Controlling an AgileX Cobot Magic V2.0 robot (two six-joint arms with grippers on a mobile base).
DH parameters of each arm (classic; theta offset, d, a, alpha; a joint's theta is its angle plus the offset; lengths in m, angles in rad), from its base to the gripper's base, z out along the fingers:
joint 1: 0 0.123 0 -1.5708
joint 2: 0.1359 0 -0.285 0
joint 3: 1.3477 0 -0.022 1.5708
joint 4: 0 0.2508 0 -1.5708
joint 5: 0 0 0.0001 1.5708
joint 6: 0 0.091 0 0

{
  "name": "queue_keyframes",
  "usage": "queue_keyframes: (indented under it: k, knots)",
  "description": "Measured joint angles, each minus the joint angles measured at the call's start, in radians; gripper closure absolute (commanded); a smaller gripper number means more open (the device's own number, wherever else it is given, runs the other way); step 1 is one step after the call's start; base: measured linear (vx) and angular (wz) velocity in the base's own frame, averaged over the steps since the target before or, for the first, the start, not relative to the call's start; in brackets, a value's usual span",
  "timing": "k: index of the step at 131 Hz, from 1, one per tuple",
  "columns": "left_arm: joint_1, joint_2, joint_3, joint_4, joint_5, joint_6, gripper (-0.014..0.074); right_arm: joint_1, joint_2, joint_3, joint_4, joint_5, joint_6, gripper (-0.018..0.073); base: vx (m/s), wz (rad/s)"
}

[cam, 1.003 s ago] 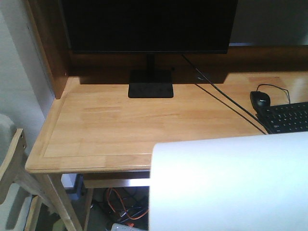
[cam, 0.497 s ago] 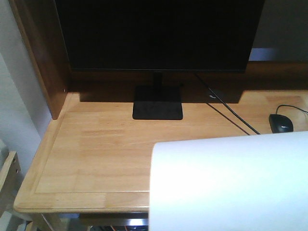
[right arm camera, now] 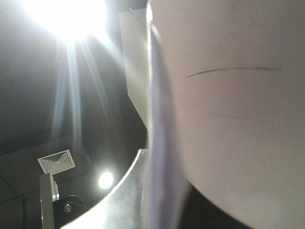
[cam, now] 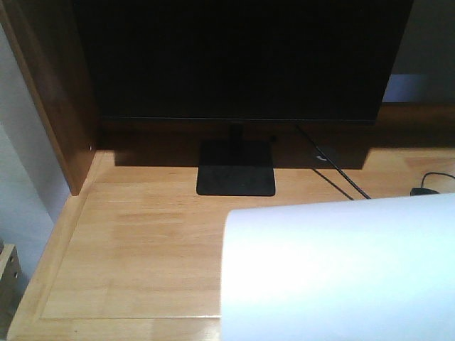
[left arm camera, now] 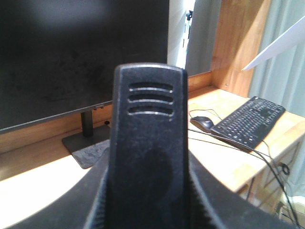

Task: Grab stapler and paper to desk for stapling
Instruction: 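Drive up to the desk in front of the monitor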

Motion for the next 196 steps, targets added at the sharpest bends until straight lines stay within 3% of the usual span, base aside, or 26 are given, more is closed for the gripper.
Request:
queue_keyframes:
  k: [196]
  knots:
    - [0.000, 0.000, 0.000, 0.000, 0.000, 0.000, 0.0596, 0.000, 0.000, 0.000, 0.000, 0.000, 0.000, 0.0565, 0.02, 0.00]
